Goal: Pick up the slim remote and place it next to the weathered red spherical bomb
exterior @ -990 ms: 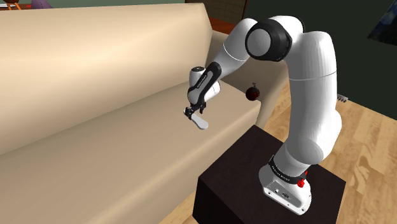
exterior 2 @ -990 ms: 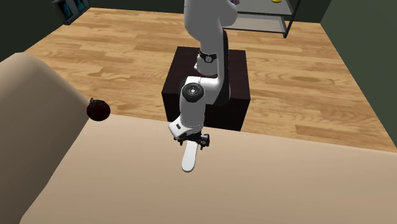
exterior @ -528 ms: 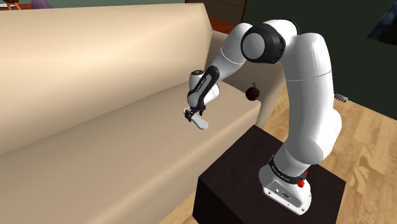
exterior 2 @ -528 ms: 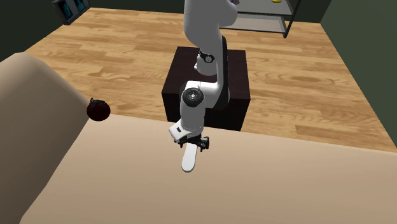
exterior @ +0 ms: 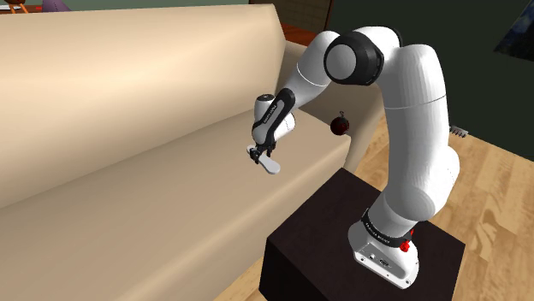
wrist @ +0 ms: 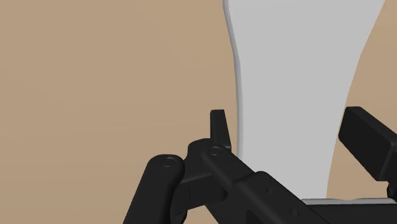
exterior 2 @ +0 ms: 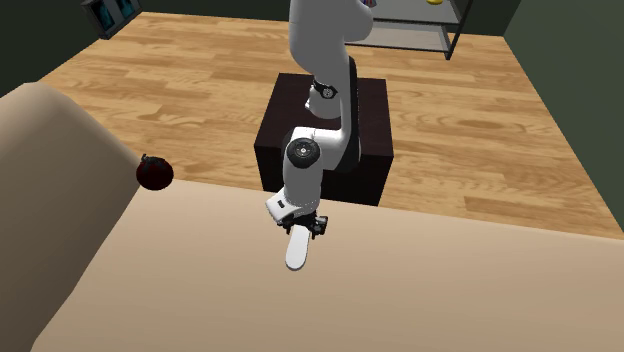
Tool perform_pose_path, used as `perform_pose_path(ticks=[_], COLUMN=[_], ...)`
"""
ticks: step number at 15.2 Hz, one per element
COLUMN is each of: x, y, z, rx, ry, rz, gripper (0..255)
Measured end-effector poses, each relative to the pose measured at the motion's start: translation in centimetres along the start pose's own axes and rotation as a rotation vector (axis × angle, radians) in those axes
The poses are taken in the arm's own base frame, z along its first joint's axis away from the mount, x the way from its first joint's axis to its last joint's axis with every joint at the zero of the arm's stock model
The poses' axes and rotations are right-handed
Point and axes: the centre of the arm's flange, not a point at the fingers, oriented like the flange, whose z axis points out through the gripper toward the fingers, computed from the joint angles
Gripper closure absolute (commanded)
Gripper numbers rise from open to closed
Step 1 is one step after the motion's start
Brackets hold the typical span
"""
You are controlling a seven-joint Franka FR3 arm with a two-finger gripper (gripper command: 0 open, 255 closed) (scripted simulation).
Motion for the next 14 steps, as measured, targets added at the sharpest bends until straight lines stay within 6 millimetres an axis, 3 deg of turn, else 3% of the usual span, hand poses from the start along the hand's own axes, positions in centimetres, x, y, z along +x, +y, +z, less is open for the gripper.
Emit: perform_pose_path(ticks=[6, 14], x=[0.0, 0.0], y=[0.0, 0.1], z=[-0.2, -4.2], rx=[0.000, 0.000], ry=[0.000, 0.000], rz=[0.000, 0.000], gripper=[255, 255])
